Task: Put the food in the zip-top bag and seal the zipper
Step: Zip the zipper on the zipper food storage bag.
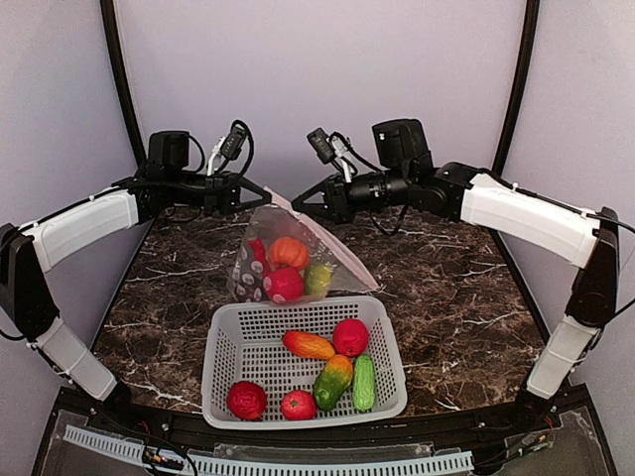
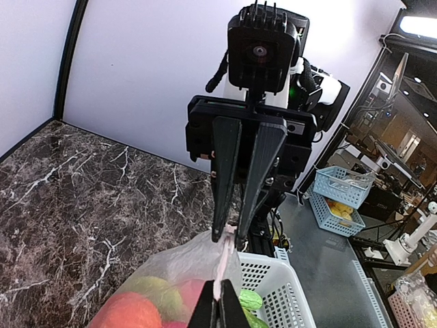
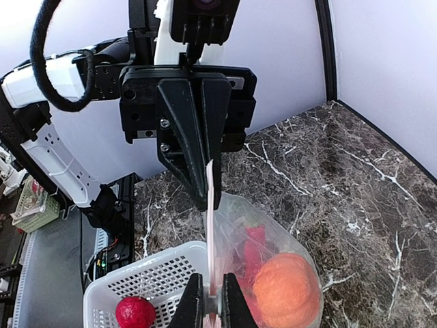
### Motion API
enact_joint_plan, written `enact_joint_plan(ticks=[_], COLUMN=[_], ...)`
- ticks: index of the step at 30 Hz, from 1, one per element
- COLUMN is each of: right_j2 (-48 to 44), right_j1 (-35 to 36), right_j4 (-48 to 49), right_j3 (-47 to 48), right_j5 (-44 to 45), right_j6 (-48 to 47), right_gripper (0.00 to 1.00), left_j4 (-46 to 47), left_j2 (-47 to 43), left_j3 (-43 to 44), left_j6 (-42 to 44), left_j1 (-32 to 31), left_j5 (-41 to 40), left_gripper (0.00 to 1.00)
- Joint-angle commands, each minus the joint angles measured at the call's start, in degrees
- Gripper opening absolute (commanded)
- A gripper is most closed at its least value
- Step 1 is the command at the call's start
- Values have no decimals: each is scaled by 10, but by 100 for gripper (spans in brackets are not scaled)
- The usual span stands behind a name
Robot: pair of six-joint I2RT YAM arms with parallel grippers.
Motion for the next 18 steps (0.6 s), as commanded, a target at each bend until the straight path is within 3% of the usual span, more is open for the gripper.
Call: enact_joint_plan(ticks=[1, 18], right_j2=[-46, -64], right_j1=[-15, -16], right_j4=[-113, -128], right_j3=[-35, -60], right_j5=[9, 20], right_j6=[3, 6], right_gripper=[0, 0], left_j4=[29, 64], left_j2=[-47, -49], left_j3=[6, -3], left_j6=[-4, -31], left_j1=[43, 56], left_j5=[-20, -15], left_gripper=[1, 1])
